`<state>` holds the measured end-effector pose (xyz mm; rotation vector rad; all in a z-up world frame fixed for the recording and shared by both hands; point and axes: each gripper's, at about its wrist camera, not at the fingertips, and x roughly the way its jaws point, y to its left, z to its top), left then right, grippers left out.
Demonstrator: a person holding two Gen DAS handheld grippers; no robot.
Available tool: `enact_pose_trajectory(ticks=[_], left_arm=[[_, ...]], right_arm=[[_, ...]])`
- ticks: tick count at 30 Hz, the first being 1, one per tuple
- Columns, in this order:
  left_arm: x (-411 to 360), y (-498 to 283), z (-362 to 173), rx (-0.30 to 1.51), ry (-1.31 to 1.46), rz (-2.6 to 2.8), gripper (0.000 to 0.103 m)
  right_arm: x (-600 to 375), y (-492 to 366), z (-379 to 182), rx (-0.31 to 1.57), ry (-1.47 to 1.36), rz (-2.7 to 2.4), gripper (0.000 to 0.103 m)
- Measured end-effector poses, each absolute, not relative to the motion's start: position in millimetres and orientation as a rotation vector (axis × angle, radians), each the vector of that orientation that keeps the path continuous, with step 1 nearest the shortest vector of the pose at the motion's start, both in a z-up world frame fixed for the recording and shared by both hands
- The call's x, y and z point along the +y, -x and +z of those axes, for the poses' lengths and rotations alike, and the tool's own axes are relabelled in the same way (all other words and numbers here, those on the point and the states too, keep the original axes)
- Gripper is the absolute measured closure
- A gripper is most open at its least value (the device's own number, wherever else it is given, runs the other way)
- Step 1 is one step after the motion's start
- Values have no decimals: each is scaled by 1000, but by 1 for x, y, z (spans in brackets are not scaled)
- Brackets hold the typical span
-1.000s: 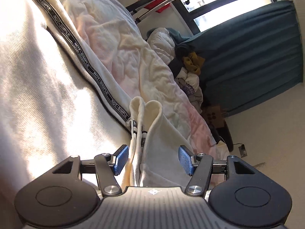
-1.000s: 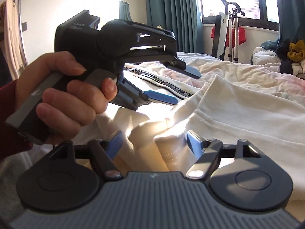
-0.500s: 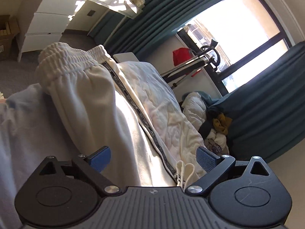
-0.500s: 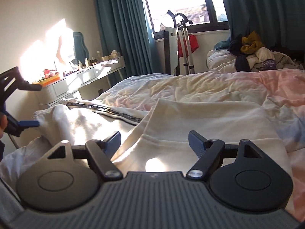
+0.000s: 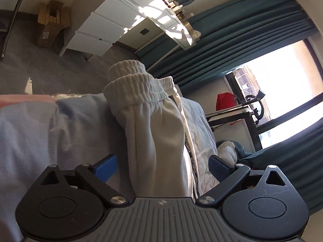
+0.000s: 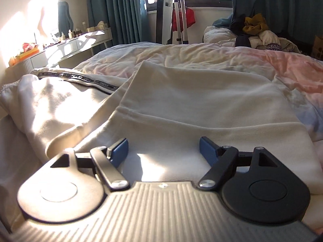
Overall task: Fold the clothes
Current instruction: 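Grasp the elastic ankle cuffs with the left gripper and lift them, then lay the cuffs onto the folded pants with the left gripper and open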
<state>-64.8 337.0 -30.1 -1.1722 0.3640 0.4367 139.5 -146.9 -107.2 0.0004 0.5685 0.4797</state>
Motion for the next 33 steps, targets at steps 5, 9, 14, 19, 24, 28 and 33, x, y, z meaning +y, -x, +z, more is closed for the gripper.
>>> enact_pose_trajectory(ticks=[5, 9, 14, 19, 24, 28, 33], left_arm=[[365, 51, -50, 336, 1244, 476, 6], [392, 34, -60, 327, 1270, 490, 7], [412, 15, -55, 335, 1178, 564, 25], [419, 0, -32, 339, 1094, 546, 63], [373, -17, 37, 297, 841, 491, 74], [306, -27, 99, 238, 650, 422, 75], [207, -48, 166, 170, 491, 343, 75]], right_arm=[[-146, -145, -110, 630, -20, 498, 23], [-141, -138, -105, 590, 23, 491, 24], [-145, -139, -104, 562, 8, 462, 23], [-144, -146, -107, 596, 2, 461, 24], [-151, -148, -98, 598, -35, 447, 23], [-165, -150, -83, 579, -69, 406, 23], [-195, -154, -64, 562, -113, 324, 23]])
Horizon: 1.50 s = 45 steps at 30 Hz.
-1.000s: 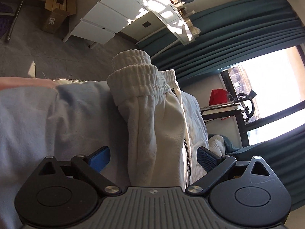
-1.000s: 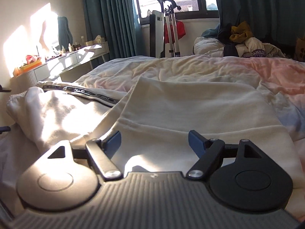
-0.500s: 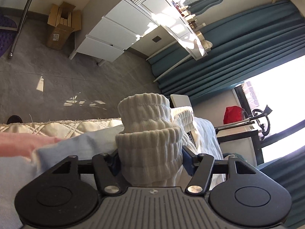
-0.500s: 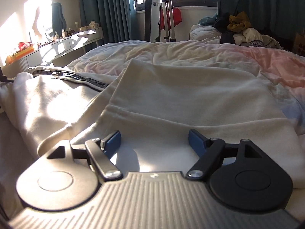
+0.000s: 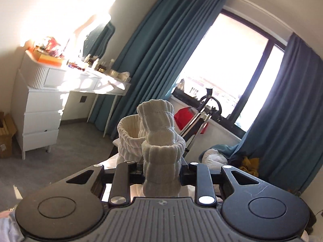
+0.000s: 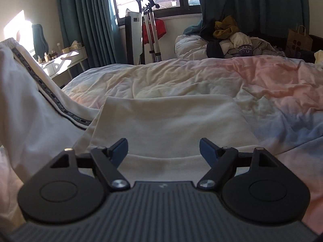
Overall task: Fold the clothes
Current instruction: 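Lay the cuffs onto the folded pants with the left gripper and open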
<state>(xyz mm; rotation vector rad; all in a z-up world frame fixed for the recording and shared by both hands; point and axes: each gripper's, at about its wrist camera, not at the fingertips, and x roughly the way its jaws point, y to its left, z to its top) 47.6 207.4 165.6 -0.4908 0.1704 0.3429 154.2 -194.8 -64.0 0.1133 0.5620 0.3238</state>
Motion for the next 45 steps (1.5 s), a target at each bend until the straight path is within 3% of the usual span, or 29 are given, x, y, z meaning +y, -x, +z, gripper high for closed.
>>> enact_pose_trajectory(ticks=[6, 11, 15, 21, 26, 32, 36, 45], left_arm=[[85, -82, 217, 117, 324, 244, 75], [-21, -105, 217, 141, 186, 118, 75], [-113, -120, 184, 186, -8, -10, 75], [-198, -134, 95, 313, -128, -151, 75], [-231, -132, 17, 416, -200, -216, 73], [-235, -123, -23, 460, -289, -270, 60], [-222, -118, -32, 512, -318, -324, 25], [-157, -62, -37, 530, -437, -390, 21]], right_arm=[[-268, -158, -38, 517, -358, 213, 23], [-328, -164, -23, 465, -502, 145, 23], [-376, -171, -24, 440, -640, 83, 23], [-422, -176, -35, 419, -794, 50, 21], [-432, -184, -42, 444, -851, 112, 21], [-414, -197, -47, 525, -824, 241, 21], [-405, -199, -46, 544, -809, 299, 21], [-411, -196, -51, 539, -876, 289, 21]])
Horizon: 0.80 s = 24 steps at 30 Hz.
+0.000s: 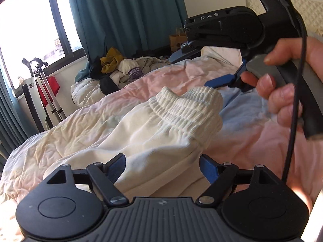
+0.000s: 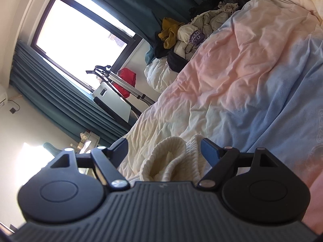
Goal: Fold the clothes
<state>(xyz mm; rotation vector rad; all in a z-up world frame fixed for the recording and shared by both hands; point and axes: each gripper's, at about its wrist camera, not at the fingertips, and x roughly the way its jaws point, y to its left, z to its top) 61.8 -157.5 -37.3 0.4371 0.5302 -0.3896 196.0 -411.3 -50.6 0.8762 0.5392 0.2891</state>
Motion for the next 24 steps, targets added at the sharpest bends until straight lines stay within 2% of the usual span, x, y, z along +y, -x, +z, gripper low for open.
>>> enact_pose_trajectory(ticks=[4, 9, 12, 13, 14, 15, 16, 17, 18, 19, 20, 21, 22, 24], left_arm=[[-120, -39, -41, 539, -512, -355, 21], [-80, -36, -53, 547, -547, -238, 22], [-62, -39, -58, 535, -528, -222, 23], [-59, -39, -60, 529, -527, -225, 27], [-57, -37, -62, 518, -535, -230, 28], [-56, -36, -65, 505, -554, -236, 30], [-56, -36, -68, 496, -574, -239, 33], [-55, -37, -70, 489, -587, -246, 36], [-54, -38, -70, 484, -594, -256, 42], [-51, -39, -71, 478, -598, -269, 54], [-48, -40, -71, 469, -597, -285, 62], [-44, -41, -69, 455, -584, -295, 76], [-39, -40, -67, 437, -563, -301, 83], [-33, -36, -61, 416, -547, -326, 90]], right_arm=[[-407, -198, -49, 544, -904, 369, 21], [-369, -221, -47, 648, -729, 411, 22], [-352, -235, -51, 698, -637, 373, 28], [-348, -240, -56, 709, -615, 357, 32], [-346, -245, -60, 717, -606, 345, 36], [-345, -248, -65, 720, -603, 329, 48], [-344, -251, -69, 723, -601, 314, 63], [-345, -254, -72, 726, -612, 309, 68], [-345, -258, -74, 728, -623, 305, 69], [-345, -262, -77, 731, -634, 301, 72], [-346, -264, -73, 713, -644, 309, 73], [-346, -267, -70, 695, -653, 317, 75], [-347, -269, -67, 677, -663, 325, 76], [-349, -271, -55, 625, -686, 349, 76]])
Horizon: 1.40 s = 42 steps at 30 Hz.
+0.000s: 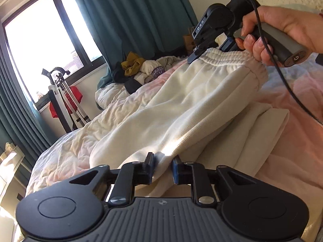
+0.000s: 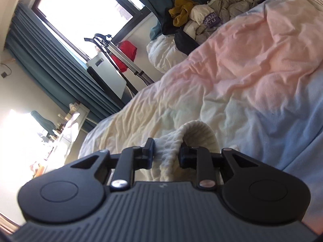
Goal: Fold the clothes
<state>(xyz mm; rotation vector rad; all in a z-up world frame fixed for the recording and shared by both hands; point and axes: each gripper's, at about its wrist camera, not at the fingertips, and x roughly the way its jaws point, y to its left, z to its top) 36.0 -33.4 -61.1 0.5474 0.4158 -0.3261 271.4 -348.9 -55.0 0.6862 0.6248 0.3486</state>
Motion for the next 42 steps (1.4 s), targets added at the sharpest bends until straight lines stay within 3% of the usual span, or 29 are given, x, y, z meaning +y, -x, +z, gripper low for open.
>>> enact_pose_trajectory(ticks=[6, 13, 23, 24, 27, 29, 31, 38, 42], left_arm=[[-23, -32, -52, 432, -501, -396, 94], [-21, -37, -61, 482, -456, -421, 92], [-16, -32, -55, 456, -402, -386, 81], [-14, -30, -52, 451, -380, -380, 79], [-8, -21, -36, 410, -290, -360, 56], [-3, -15, -25, 382, -216, -354, 50], [8, -16, -16, 383, -123, -335, 35], [71, -45, -12, 557, 255, -138, 28], [99, -58, -24, 647, 390, -79, 25]], right_arm=[[-346, -286, -47, 588, -635, 340, 77], [-344, -308, -113, 768, -604, 257, 77], [-338, -261, -59, 655, -463, 276, 73], [-340, -253, -55, 644, -457, 269, 72], [-349, -233, -46, 612, -474, 234, 65], [-355, -216, -41, 585, -497, 200, 62], [-361, -199, -39, 569, -531, 172, 58], [-364, -158, -60, 681, -651, 154, 50], [-366, -144, -77, 736, -751, 150, 28]])
